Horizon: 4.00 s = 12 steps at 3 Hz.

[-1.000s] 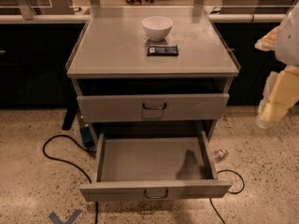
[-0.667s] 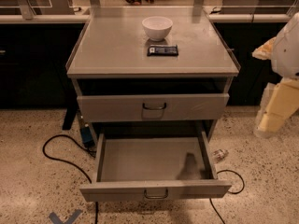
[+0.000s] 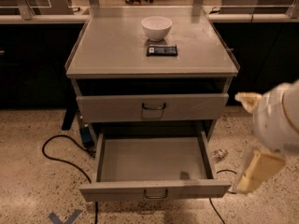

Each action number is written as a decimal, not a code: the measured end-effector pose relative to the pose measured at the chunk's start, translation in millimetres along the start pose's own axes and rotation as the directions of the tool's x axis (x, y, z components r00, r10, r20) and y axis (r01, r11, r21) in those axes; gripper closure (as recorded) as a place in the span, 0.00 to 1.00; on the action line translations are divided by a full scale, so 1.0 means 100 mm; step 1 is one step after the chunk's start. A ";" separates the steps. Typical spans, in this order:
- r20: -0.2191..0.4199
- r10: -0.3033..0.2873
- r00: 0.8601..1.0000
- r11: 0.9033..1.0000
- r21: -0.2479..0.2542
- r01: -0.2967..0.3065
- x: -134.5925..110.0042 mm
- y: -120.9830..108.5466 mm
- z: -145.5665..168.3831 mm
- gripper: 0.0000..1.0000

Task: Close middle drawer

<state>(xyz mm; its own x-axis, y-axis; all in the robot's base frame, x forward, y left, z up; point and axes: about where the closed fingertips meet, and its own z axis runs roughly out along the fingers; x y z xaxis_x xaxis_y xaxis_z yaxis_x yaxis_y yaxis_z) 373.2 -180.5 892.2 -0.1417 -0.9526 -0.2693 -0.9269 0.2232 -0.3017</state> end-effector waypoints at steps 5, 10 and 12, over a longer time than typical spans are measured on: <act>0.002 0.081 0.997 0.987 -0.142 -0.080 0.38 0.98 1.77 0.00; -0.005 -0.136 0.991 0.986 -0.099 0.134 0.55 1.71 3.08 0.00; 0.120 0.054 0.991 0.998 0.003 -0.055 0.87 1.01 3.28 0.00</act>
Offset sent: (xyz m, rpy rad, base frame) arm -0.0071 0.0095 -0.0755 0.0157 0.0390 -0.0156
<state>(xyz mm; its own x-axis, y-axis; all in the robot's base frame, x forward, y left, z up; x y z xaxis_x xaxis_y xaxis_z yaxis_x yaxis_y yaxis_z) 380.8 -172.9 538.3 -0.1491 -0.9073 -0.3931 -0.9168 0.2758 -0.2889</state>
